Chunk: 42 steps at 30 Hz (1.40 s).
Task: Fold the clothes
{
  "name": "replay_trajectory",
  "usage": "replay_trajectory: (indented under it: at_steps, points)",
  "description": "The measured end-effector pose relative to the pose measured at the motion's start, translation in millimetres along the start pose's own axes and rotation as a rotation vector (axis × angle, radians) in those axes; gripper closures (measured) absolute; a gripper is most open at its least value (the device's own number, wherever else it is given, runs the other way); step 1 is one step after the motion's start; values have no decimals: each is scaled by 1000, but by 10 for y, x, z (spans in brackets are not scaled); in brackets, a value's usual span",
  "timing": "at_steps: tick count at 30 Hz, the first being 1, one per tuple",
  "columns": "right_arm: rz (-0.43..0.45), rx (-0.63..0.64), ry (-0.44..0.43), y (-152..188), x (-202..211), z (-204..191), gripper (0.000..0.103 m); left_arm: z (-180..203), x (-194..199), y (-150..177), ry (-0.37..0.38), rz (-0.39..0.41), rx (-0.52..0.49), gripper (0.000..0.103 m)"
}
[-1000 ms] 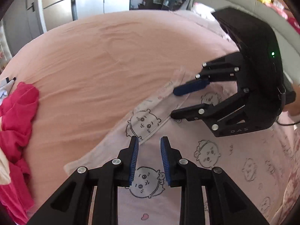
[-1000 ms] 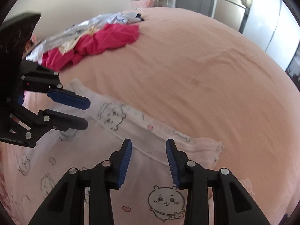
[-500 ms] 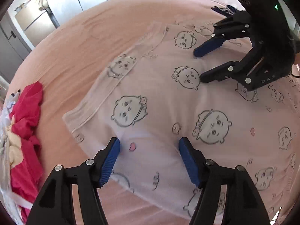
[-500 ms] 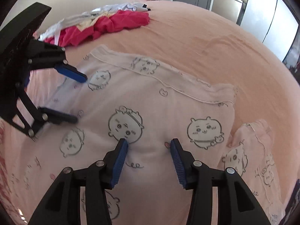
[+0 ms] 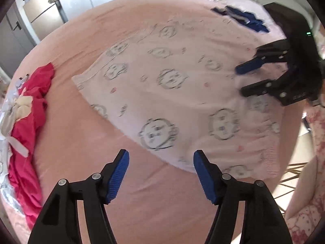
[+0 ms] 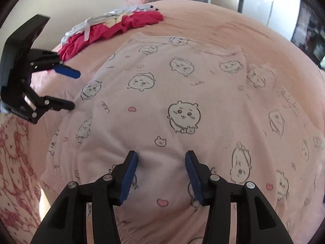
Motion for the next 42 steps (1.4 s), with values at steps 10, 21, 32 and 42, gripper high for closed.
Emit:
replay_trajectory:
  at_steps: [10, 21, 32, 42]
  points:
    - [-10, 134, -77, 80, 4, -425, 54, 559, -109, 167, 24, -116, -221, 38]
    - [-21, 27, 47, 589, 309, -423, 44, 793, -389, -20, 75, -266, -195, 38]
    - [-90, -194, 184, 1174, 622, 105, 44, 1448, -608, -185, 21, -281, -282, 38]
    - [63, -425, 179, 1723, 1155, 776, 44, 1972, -590, -1132, 148, 8, -88, 39]
Point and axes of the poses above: each gripper's, at about its wrist camera, not at the fingertips, and x roughly against the way its jaws point, z to its right, y to its underside, the point moved 1 cm from there along -x, roughly the way its jaws point, and after that the axes turned 10 degrees about x, right-handed, at the moved point
